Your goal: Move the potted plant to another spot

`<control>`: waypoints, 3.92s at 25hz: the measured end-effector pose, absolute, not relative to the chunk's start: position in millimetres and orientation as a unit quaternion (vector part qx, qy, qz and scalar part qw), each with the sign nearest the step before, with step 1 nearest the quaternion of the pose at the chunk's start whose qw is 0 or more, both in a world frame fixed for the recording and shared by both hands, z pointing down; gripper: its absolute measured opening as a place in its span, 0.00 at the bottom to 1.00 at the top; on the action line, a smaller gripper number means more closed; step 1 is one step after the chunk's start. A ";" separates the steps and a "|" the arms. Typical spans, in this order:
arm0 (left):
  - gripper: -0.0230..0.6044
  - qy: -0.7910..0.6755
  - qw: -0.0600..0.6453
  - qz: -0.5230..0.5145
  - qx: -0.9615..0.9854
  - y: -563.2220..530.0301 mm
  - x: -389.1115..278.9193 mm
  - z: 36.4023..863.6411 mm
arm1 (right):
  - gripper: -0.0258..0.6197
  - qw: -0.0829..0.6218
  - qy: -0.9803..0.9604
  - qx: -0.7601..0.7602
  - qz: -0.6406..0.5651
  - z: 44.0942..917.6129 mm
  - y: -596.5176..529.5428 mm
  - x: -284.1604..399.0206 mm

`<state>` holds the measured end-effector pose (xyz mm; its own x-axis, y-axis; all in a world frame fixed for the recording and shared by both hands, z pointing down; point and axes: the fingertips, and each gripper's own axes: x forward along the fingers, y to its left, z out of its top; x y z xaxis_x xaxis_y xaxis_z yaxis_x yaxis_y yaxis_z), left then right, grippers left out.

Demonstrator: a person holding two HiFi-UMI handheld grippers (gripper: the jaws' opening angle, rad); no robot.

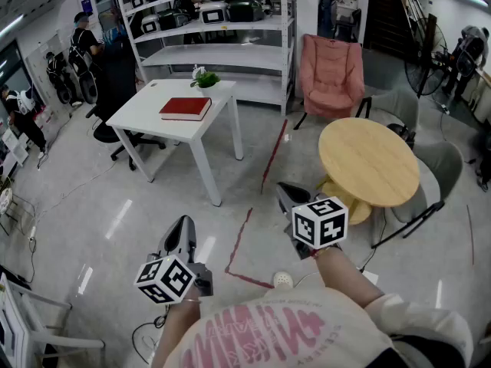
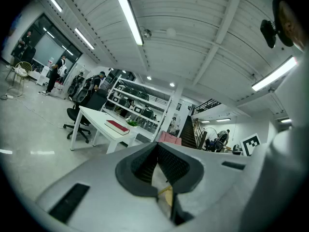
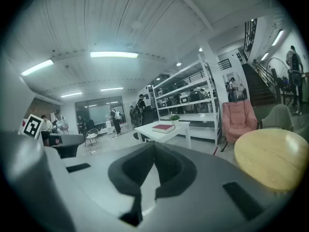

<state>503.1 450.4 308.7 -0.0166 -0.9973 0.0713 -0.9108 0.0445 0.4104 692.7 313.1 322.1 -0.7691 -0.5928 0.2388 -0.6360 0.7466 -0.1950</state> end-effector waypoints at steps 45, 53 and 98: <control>0.04 -0.729 0.175 -0.178 0.638 198.8 374.4 321.3 | 0.05 0.090 -0.935 0.287 0.189 343.8 21.9 571.5; 0.04 -0.733 0.186 -0.167 0.633 138.9 362.6 342.5 | 0.05 0.077 -0.933 0.283 0.211 352.0 -48.3 565.7; 0.04 -0.730 0.160 -0.119 0.653 -166.7 164.0 340.7 | 0.05 0.131 -0.922 0.272 0.241 394.7 -322.3 356.8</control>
<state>164.0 -166.7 340.7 -0.0951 -0.9924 0.0782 -0.9165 0.1180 0.3822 356.8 -322.3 394.7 -0.8174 -0.4393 0.3726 -0.5655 0.7352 -0.3738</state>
